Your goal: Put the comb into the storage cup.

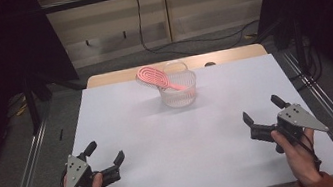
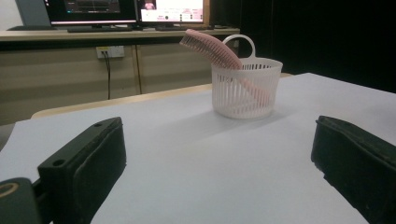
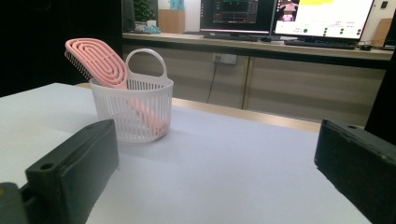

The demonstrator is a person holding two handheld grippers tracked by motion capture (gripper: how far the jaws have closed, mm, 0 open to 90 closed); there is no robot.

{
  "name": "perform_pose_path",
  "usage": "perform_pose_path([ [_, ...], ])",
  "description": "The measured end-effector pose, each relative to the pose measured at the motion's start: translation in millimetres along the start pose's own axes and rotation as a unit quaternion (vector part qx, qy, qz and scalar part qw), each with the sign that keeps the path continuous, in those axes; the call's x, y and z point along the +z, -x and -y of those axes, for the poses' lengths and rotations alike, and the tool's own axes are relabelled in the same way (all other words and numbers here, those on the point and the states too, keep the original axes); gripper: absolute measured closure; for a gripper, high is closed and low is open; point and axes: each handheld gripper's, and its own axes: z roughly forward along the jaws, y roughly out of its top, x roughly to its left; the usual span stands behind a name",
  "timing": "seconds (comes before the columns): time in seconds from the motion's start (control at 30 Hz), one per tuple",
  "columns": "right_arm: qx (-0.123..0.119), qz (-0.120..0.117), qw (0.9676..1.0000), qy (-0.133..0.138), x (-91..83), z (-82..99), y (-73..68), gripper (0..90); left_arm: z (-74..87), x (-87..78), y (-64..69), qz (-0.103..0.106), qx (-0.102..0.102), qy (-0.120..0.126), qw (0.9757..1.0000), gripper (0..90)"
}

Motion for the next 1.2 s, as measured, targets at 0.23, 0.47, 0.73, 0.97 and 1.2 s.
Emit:
perform_pose_path([
  [0.23, 0.005, -0.006, 1.0, -0.004, -9.1, 8.1, 0.4, 0.0, -0.2, -1.1, 0.1, -0.003, 0.0, 0.0, 1.0, 3.3],
  [0.47, -0.001, -0.006, 0.9999, -0.008, -20.3, 15.3, 4.8, 0.0, -1.0, -5.7, -0.1, -0.011, -0.001, 0.002, 0.9999, 3.2],
  [0.73, -0.01, 0.004, 0.9999, -0.006, -31.2, 21.2, 11.3, 0.0, -0.3, -5.6, 1.6, -0.009, -0.002, 0.004, 1.0, 3.2],
  [0.97, -0.01, 0.002, 0.9999, -0.01, -35.1, 25.2, 12.1, 0.0, 0.8, -5.6, 1.6, -0.008, 0.002, -0.002, 1.0, 3.2],
  [1.2, -0.036, -0.022, 0.9991, -0.005, -32.0, 28.5, 6.8, 0.0, 1.4, -1.7, 1.2, -0.001, 0.001, -0.004, 1.0, 3.2],
])
